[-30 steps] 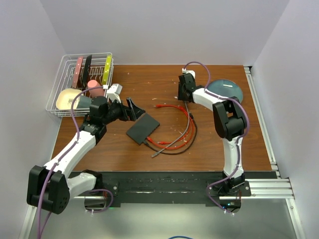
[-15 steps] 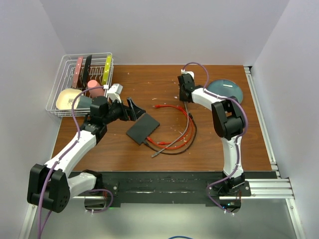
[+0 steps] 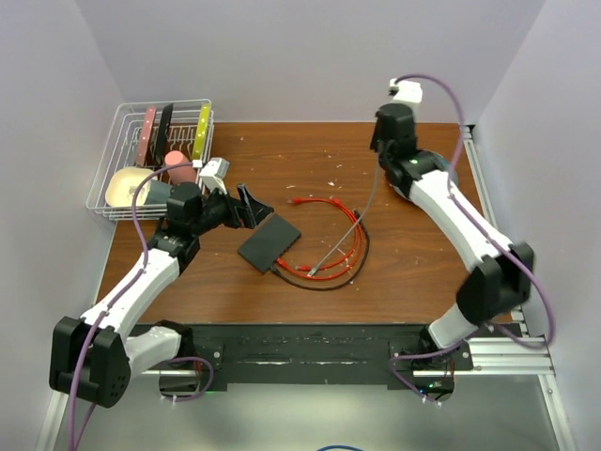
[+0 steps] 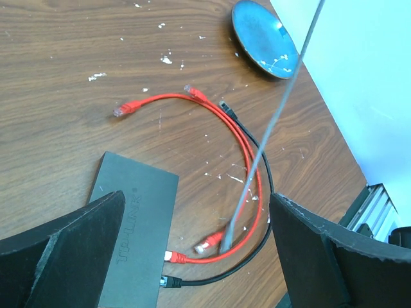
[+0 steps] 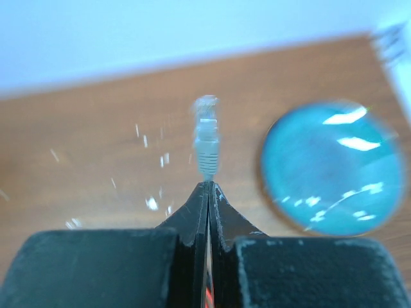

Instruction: Insert the plug into the switch port

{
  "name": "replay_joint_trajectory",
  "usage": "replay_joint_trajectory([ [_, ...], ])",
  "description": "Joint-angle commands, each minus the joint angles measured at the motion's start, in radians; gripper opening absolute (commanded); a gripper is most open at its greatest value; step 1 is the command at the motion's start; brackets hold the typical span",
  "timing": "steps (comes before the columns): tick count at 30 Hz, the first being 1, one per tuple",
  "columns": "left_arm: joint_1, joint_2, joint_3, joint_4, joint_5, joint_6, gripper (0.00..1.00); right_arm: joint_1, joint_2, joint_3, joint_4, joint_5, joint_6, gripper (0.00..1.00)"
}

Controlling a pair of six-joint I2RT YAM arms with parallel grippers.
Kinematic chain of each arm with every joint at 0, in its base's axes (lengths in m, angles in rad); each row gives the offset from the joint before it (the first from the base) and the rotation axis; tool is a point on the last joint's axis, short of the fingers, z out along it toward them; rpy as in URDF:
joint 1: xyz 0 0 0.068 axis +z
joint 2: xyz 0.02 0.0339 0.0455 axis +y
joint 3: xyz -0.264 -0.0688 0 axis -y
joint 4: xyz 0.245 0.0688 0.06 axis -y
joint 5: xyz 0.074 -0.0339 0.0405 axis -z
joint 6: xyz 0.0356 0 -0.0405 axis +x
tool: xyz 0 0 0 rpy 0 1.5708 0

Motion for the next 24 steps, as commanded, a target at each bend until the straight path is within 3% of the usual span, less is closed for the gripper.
replay_joint_trajectory([
  [1,-0.002,-0.035,0.023,0.005,0.004,0.006,1.00,-0.002,-0.208,0.002,0.050,0.148,-0.062,0.00],
  [7,-0.002,-0.044,0.028,0.007,0.009,-0.001,1.00,-0.002,-0.380,0.055,0.040,0.102,-0.131,0.00],
  [12,-0.002,-0.048,0.026,0.010,0.012,-0.004,1.00,-0.004,-0.389,0.062,-0.113,-0.072,-0.096,0.00],
  [15,-0.002,-0.047,0.022,0.010,0.012,-0.004,1.00,-0.002,-0.405,-0.053,-0.129,-0.213,-0.050,0.00],
  [16,-0.002,-0.048,0.020,0.008,0.012,-0.004,1.00,-0.001,-0.409,-0.134,-0.125,-0.252,-0.021,0.12],
  [19,-0.002,-0.044,0.017,0.008,0.013,0.002,1.00,0.001,-0.428,-0.292,-0.082,-0.350,0.028,0.31],
  [20,-0.002,-0.036,0.015,0.013,0.021,0.002,1.00,0.002,-0.431,-0.323,-0.079,-0.356,0.042,0.42],
  [24,-0.005,-0.004,0.014,0.031,0.072,0.004,1.00,0.007,-0.451,-0.443,-0.111,-0.366,0.095,0.53],
])
